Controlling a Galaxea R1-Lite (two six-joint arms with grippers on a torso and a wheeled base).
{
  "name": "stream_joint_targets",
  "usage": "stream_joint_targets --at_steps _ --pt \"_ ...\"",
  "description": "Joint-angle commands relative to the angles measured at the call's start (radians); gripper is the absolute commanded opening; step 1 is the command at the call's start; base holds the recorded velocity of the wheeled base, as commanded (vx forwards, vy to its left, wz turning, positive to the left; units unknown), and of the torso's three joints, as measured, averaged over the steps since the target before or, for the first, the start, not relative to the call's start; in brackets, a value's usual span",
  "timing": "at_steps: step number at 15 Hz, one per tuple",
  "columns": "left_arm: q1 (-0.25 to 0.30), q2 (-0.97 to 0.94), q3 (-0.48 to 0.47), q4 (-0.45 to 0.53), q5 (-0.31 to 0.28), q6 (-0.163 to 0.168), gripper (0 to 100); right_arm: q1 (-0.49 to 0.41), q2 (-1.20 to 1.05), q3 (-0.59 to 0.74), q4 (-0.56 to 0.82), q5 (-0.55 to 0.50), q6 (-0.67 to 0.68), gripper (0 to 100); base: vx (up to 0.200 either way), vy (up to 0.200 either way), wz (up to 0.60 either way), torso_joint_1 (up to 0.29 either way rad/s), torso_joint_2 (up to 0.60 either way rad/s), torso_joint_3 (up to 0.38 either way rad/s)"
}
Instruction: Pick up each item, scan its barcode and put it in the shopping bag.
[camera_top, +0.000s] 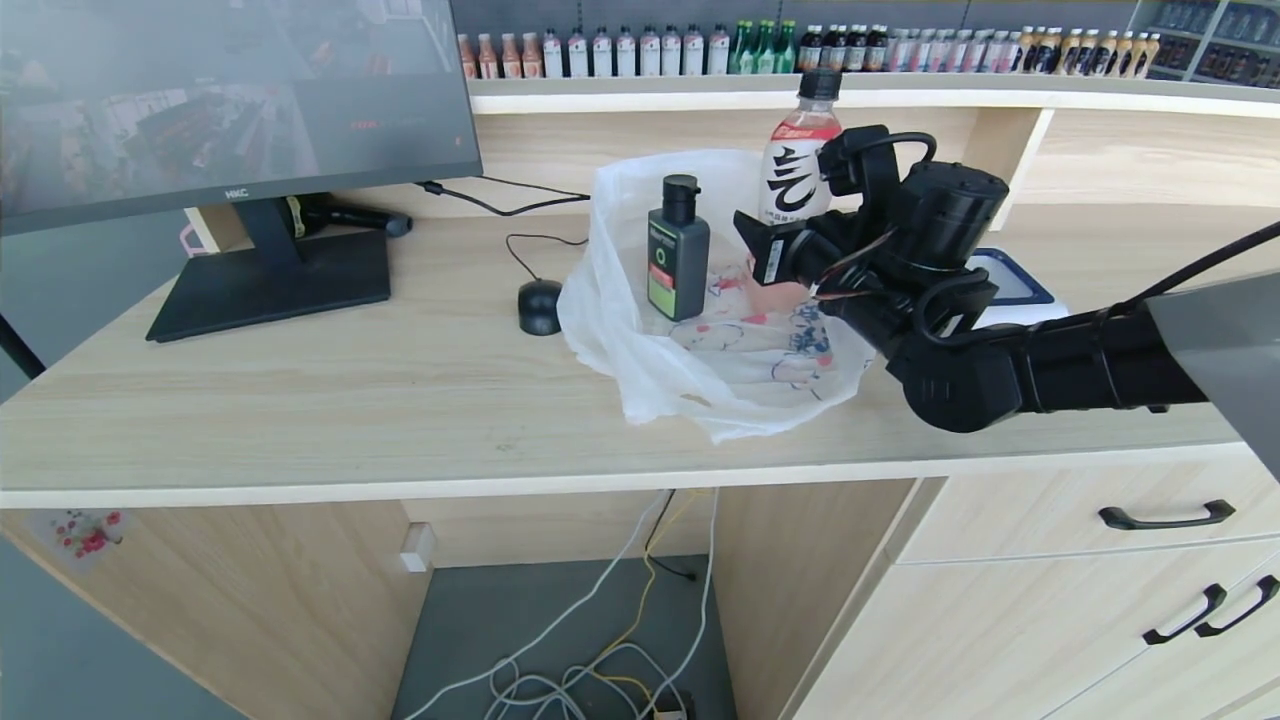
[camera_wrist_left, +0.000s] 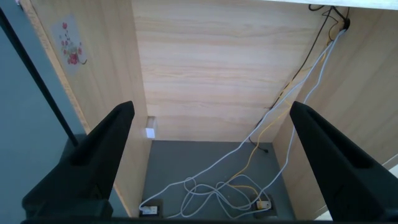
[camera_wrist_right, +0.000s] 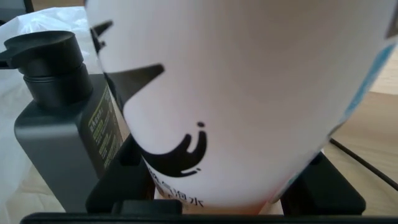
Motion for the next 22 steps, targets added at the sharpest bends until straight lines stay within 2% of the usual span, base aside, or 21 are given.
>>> stream_joint_targets --at_steps 1,22 --pt "0.0 0.0 0.0 0.0 0.001 0.001 100 -0.002 0.004 0.001 -0.001 0.0 -0.001 0 0.0 0.0 0.0 0.0 0.0 0.0" --pt "0.0 0.0 0.0 0.0 0.001 -0.001 100 -0.004 0.018 0.065 -0.007 -0.001 -0.001 0 0.0 0.0 0.0 0.0 0.0 0.0"
